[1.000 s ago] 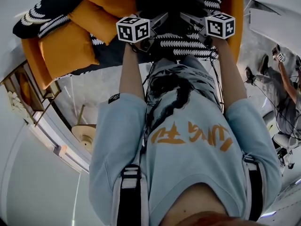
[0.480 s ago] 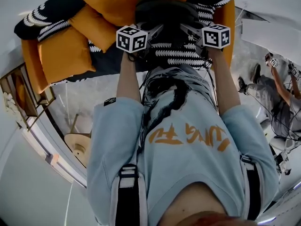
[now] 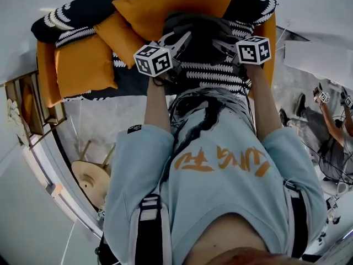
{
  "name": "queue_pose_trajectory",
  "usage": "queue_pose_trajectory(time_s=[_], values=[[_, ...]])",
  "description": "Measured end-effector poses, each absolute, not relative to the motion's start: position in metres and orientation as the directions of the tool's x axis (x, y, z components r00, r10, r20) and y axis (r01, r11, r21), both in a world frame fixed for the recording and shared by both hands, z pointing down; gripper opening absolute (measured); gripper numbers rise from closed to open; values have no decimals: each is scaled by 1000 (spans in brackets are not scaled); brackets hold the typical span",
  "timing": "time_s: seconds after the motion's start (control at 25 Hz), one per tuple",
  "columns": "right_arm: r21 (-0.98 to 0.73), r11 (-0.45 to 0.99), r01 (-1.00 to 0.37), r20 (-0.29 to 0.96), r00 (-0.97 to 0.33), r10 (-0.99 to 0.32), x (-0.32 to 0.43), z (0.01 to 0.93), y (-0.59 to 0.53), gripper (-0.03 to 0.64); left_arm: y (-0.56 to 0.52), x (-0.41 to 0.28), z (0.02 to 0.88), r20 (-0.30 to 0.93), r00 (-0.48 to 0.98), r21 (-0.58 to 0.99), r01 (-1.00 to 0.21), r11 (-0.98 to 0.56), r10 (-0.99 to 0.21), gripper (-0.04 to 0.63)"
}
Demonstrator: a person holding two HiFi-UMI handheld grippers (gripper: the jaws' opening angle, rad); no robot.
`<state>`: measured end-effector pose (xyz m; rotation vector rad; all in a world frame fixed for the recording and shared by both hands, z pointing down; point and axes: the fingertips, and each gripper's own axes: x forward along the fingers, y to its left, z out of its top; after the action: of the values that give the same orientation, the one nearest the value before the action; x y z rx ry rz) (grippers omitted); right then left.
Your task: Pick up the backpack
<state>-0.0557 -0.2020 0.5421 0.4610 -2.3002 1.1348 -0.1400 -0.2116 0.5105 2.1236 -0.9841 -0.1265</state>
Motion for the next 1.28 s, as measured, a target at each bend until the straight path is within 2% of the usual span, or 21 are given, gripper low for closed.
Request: queue_pose_trajectory(time_s=[0.24, 0.56, 0.88, 1.12, 1.28], values=[[-555, 726, -406, 568, -823, -26, -81, 480, -204, 77, -200, -166, 462, 207, 665, 589, -670, -452, -717, 46], [-375, 873, -311, 463, -879, -114, -88, 380, -232, 78, -215, -172, 363, 155, 653, 352, -738, -576, -741, 48], [-226, 943, -242, 204, -959, -197, -90, 254, -270, 81, -244, -170, 241, 43, 616, 113, -785, -609, -787, 48], [-103, 965, -242, 57, -970, -237, -97, 175, -281, 80, -258, -179, 173, -90, 541, 115, -828, -548, -836, 48], [-107, 949, -296, -47, -952, -303, -78, 147, -281, 80, -243, -161, 160, -120, 585, 45, -804, -593, -802, 48]])
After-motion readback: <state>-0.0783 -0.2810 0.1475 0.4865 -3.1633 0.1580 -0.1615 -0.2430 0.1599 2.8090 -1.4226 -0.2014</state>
